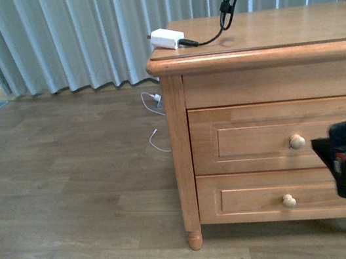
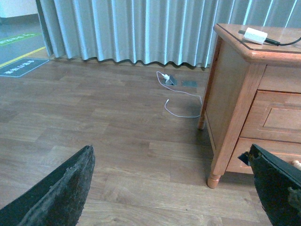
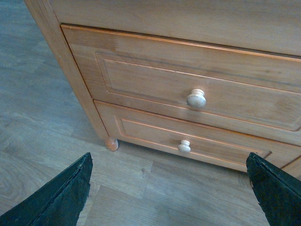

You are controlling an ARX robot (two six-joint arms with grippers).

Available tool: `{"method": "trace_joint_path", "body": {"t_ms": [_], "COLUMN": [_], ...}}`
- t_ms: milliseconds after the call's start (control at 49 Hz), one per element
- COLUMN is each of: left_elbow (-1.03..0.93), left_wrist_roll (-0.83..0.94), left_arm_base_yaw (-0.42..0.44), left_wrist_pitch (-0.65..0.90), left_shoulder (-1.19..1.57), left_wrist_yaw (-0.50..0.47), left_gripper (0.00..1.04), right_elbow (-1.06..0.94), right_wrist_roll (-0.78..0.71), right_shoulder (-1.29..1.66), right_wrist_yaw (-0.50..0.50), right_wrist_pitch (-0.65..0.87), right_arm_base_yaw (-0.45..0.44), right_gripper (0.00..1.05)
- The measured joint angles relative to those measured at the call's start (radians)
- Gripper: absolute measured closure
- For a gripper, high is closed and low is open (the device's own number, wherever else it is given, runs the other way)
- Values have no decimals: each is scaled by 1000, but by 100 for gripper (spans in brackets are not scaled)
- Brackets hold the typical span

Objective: Put charger into drawer

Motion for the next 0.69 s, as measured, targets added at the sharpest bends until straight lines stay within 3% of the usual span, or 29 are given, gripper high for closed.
{"method": "trace_joint_path", "body": {"t_ms": [266,695], "left_elbow": [0,0], "left_wrist_roll": [0,0], "left_arm_base_yaw": [0,0], "left_wrist_pitch": [0,0], "left_shoulder": [0,0], "left_wrist_yaw": [0,0], "left_gripper": [6,6], "right_elbow": [224,523], "right_wrist_roll": [11,75], "right_shoulder": [330,619], "right_wrist_yaw": [64,163], "right_wrist_pitch": [69,53], "right_arm_base_yaw": [25,-31], "right_gripper": [8,8]}}
